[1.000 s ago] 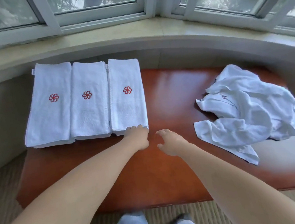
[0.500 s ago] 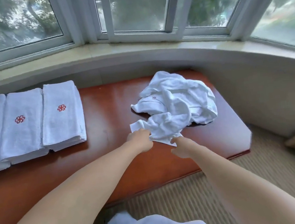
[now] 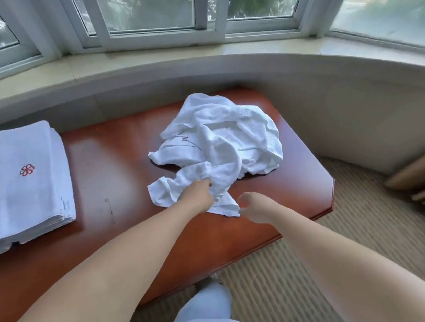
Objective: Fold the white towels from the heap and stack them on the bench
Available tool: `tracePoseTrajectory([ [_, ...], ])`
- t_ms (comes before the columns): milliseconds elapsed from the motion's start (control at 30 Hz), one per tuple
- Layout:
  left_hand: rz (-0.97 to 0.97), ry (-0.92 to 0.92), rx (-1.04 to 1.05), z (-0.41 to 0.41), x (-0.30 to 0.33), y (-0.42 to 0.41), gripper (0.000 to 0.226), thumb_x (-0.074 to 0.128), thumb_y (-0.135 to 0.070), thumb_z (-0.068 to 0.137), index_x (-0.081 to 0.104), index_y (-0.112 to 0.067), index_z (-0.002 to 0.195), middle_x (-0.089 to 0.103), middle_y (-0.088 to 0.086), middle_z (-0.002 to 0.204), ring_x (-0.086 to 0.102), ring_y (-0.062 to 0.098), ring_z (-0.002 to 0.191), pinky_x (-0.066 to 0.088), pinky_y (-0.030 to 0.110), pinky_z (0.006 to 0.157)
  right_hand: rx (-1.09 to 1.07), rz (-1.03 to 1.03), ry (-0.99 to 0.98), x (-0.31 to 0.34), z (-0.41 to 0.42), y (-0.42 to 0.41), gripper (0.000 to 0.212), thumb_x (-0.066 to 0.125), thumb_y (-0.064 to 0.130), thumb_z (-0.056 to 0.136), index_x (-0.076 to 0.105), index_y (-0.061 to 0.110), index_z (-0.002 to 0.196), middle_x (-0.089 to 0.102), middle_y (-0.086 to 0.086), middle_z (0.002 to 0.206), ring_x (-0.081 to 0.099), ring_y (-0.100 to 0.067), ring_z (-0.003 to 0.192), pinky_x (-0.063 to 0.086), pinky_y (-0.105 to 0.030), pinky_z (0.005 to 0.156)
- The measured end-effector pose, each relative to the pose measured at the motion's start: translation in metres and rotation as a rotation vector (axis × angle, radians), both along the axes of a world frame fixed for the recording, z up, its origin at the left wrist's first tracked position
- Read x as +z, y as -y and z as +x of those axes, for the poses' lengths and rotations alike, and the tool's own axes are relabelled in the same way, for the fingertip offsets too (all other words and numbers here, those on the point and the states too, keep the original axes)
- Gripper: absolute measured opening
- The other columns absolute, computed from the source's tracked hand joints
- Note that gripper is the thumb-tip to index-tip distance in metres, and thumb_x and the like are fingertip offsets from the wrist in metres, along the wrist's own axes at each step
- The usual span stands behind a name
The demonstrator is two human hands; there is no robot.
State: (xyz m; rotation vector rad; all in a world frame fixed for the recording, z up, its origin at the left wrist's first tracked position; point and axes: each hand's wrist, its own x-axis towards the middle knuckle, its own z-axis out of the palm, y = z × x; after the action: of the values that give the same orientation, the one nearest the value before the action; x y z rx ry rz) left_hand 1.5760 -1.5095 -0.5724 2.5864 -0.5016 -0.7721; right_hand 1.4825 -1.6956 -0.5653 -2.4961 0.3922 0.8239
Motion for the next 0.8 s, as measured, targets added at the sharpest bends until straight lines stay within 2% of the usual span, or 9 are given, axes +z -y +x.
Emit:
tracePoseTrajectory([
  [167,0.043,-0.024,0.003,0.048,-0.039,0.04,0.057,0.052,-0.009,0.098,0.041,-0.025,0.152,0.042,0.001,0.155,0.047,0.028,0.135,0.047,0.045,0.104,-0.063,0.051,-0.074,-0.033,0.04,0.029,0.05,0.056,0.027,0.094,0.053,0.02,0.144,0.059,0.0,0.14,0.058,-0.023,0.122,0.05,-0.034,0.096],
  [333,0.092,0.055,-0.002,0.09,-0.07,0.073,0.069,0.044,0.004,0.093,0.03,-0.02,0.156,0.033,0.005,0.158,0.032,0.03,0.143,0.041,0.041,0.108,-0.249,0.149,-0.074,-0.069,0.083,0.055,0.048,0.057,0.028,0.096,0.057,0.015,0.142,0.06,-0.002,0.141,0.059,-0.022,0.123,0.047,-0.031,0.096],
  [433,0.169,0.081,-0.069,0.113,-0.086,0.091,0.065,0.045,0.002,0.094,0.031,-0.017,0.154,0.04,0.007,0.155,0.035,0.029,0.142,0.04,0.04,0.108,-0.385,0.202,-0.049,-0.091,0.106,0.064,0.041,0.058,0.032,0.095,0.065,0.001,0.12,0.069,-0.018,0.115,0.066,-0.036,0.103,0.054,-0.046,0.091],
  [500,0.23,0.09,-0.114,0.126,-0.098,0.102,0.059,0.046,-0.001,0.095,0.035,-0.017,0.151,0.045,0.007,0.151,0.04,0.028,0.14,0.039,0.039,0.108,-0.47,0.26,-0.038,-0.103,0.118,0.068,0.036,0.06,0.039,0.094,0.064,0.004,0.099,0.069,-0.01,0.09,0.067,-0.03,0.086,0.055,-0.043,0.081],
  [533,0.258,0.092,-0.133,0.13,-0.102,0.107,0.055,0.046,-0.004,0.096,0.038,-0.017,0.149,0.048,0.006,0.149,0.043,0.028,0.138,0.038,0.04,0.107,-0.509,0.282,-0.039,-0.107,0.123,0.069,0.036,0.06,0.041,0.094,0.063,0.006,0.096,0.068,-0.005,0.089,0.068,-0.028,0.086,0.055,-0.042,0.08],
  [600,0.315,0.079,-0.179,0.133,-0.107,0.115,0.045,0.046,-0.01,0.099,0.044,-0.019,0.143,0.055,0.004,0.142,0.048,0.027,0.132,0.037,0.04,0.105,-0.549,0.311,-0.039,-0.114,0.13,0.07,0.043,0.06,0.04,0.094,0.061,-0.003,0.097,0.065,-0.011,0.087,0.067,-0.036,0.093,0.053,-0.042,0.075],
  [667,0.342,0.044,-0.202,0.133,-0.11,0.119,0.038,0.047,-0.016,0.1,0.049,-0.02,0.138,0.057,0.004,0.136,0.051,0.027,0.127,0.036,0.041,0.104,-0.533,0.322,-0.042,-0.119,0.136,0.07,0.039,0.058,0.034,0.094,0.056,-0.005,0.089,0.055,-0.009,0.081,0.063,-0.042,0.084,0.042,-0.037,0.068],
  [733,0.299,0.001,-0.17,0.135,-0.111,0.119,0.033,0.05,-0.023,0.101,0.054,-0.019,0.133,0.057,0.003,0.133,0.052,0.026,0.124,0.036,0.041,0.102,-0.509,0.329,-0.047,-0.118,0.143,0.071,0.026,0.057,0.028,0.092,0.055,0.003,0.082,0.052,-0.007,0.079,0.05,-0.028,0.071,0.036,-0.035,0.067],
  [800,0.202,-0.061,-0.106,0.137,-0.11,0.115,0.022,0.051,-0.03,0.101,0.057,-0.02,0.119,0.06,0.0,0.126,0.055,0.025,0.119,0.037,0.039,0.097,-0.499,0.348,-0.05,-0.116,0.149,0.074,0.018,0.056,0.025,0.09,0.053,0.01,0.08,0.051,-0.007,0.077,0.044,-0.02,0.07,0.033,-0.035,0.066],
])
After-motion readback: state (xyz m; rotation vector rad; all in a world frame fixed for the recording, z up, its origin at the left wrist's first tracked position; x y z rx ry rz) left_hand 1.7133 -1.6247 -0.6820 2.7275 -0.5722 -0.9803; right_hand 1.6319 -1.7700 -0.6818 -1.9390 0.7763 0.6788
